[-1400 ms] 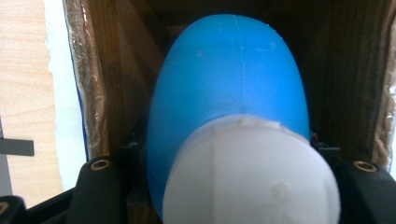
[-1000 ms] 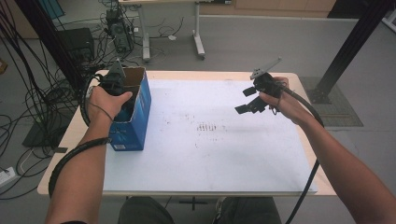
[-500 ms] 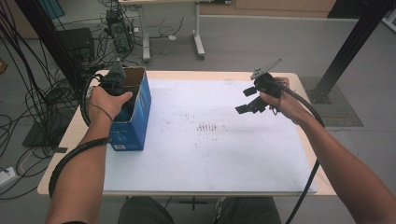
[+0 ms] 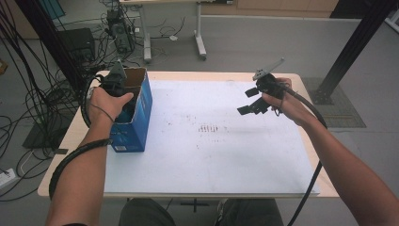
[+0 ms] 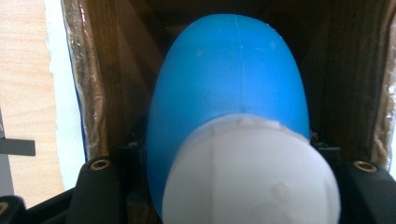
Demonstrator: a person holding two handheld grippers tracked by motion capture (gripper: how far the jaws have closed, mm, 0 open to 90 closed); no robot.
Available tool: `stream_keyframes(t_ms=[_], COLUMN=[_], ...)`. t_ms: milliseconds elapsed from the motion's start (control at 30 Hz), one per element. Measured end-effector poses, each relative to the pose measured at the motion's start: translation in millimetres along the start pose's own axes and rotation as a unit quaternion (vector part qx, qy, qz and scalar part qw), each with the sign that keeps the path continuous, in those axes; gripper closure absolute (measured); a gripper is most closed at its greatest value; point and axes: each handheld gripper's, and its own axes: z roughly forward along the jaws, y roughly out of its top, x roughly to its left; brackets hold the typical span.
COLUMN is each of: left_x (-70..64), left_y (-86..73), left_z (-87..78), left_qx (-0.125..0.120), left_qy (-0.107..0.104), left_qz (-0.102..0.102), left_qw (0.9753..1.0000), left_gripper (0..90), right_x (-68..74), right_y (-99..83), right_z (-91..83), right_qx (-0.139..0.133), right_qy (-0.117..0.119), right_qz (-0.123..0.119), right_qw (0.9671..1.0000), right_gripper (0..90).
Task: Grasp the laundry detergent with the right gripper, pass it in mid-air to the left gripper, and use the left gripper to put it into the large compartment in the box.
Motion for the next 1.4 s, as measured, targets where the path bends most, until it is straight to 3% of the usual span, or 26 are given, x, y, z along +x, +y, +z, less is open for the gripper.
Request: stream_keyframes(t_ms=[1400], left_x=[-1.0], left_y=[-0.5], left_z=[-0.1], left_qx=[-0.001], left_qy=[0.002], left_qz=[0.002], left_qw=[1.0], left_gripper=[37.1], right_x=[1.3], right_y=[0.5], right_z=[0.5], right_qx=[-0.001], right_qy=[0.001], right_qz=[-0.001], right_qw=[1.0], right_gripper=[6.2])
